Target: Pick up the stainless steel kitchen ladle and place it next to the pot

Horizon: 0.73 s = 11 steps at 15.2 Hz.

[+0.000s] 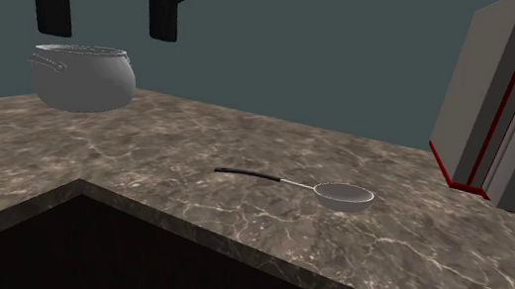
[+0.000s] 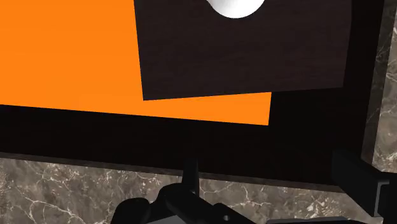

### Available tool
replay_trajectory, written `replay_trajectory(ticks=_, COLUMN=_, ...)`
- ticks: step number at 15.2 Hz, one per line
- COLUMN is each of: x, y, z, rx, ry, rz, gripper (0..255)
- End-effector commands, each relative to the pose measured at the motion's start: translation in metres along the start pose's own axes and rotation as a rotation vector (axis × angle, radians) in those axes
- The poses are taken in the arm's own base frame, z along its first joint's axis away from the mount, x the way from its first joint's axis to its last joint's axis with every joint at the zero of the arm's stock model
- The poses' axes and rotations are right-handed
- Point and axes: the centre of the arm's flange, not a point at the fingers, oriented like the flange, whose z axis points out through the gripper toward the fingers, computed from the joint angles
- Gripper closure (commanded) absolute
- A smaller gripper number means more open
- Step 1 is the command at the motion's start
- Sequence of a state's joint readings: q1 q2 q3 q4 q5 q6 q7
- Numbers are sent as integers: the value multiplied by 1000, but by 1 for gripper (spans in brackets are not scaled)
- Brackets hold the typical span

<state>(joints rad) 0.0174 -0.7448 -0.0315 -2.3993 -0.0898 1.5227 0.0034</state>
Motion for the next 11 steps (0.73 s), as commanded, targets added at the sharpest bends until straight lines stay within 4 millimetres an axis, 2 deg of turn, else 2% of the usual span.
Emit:
replay_trajectory(ticks=1, x=0, y=0, z=0, rx=0, ry=0, rz=0, gripper=0)
replay_trajectory(ticks=6, x=32, y=50, z=28, rx=7, ry=10, rz=-265, gripper=0)
replay_trajectory(ticks=11, x=77, y=90, z=56, rx=13, ry=20, rz=-531, gripper=0)
